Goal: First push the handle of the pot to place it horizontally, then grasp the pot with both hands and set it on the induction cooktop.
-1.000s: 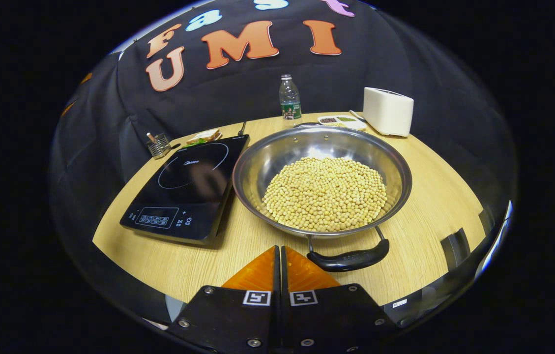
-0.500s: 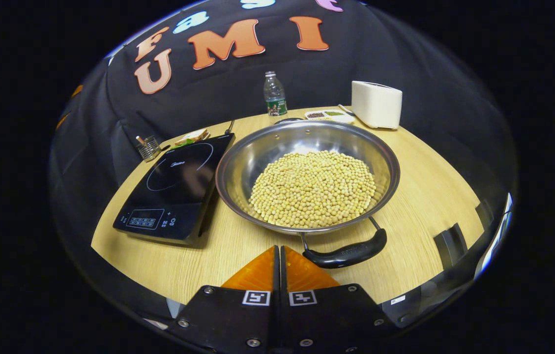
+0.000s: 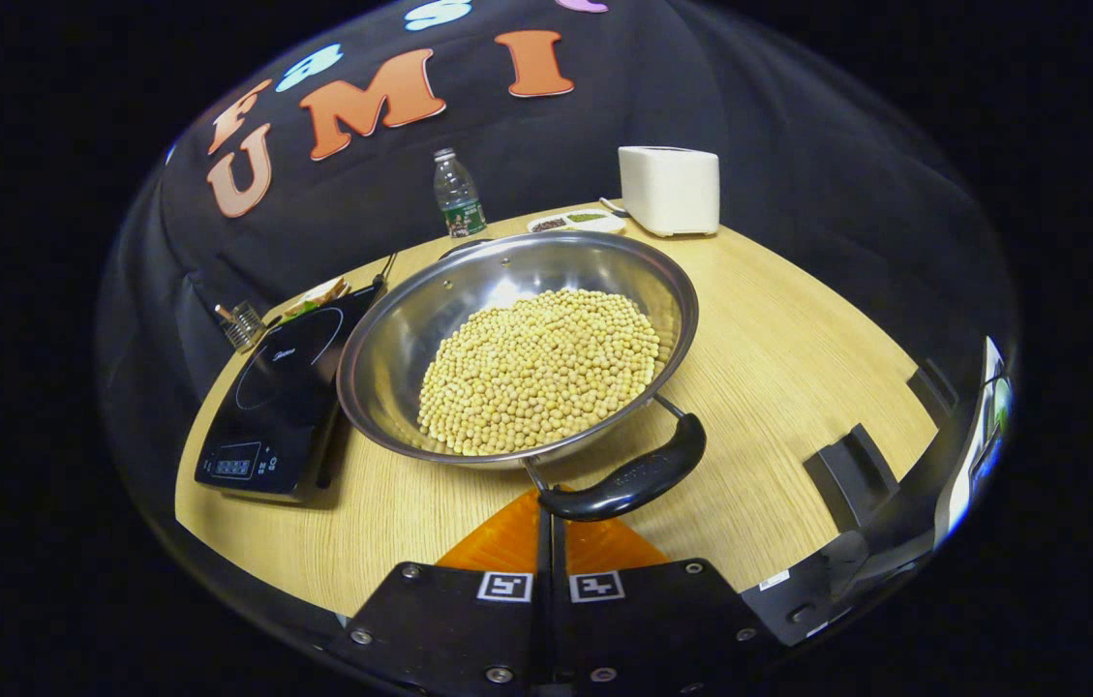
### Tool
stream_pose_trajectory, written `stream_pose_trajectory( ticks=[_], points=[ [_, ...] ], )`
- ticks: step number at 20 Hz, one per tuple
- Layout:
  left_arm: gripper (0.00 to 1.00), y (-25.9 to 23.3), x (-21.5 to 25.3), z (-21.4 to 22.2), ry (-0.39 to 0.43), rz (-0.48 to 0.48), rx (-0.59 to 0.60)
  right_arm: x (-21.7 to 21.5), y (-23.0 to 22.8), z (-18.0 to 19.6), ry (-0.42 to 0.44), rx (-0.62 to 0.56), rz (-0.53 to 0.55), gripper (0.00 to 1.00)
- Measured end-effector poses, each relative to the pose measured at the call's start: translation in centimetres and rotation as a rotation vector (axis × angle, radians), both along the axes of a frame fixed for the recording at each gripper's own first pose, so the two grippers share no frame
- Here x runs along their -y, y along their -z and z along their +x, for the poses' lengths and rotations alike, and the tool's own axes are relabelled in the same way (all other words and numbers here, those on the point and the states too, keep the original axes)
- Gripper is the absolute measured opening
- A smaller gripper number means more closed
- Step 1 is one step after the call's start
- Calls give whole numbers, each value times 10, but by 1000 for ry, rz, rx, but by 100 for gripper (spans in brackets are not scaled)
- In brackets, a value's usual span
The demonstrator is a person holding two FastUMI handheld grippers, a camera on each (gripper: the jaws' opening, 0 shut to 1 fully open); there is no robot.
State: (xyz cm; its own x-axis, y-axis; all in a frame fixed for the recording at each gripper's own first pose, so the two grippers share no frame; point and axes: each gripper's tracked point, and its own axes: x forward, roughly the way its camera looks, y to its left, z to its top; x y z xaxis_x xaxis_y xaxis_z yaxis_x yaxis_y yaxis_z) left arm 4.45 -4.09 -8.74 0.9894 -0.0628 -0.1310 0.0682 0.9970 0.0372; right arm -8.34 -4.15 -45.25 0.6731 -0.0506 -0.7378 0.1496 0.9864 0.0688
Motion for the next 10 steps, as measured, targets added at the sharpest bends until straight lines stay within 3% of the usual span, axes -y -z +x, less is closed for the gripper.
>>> stream_pose_trajectory(
  ticks=[10],
  points=[
    [98, 27, 28, 16, 58, 9, -26, 61, -3, 29, 161, 21, 12, 0]
  ],
)
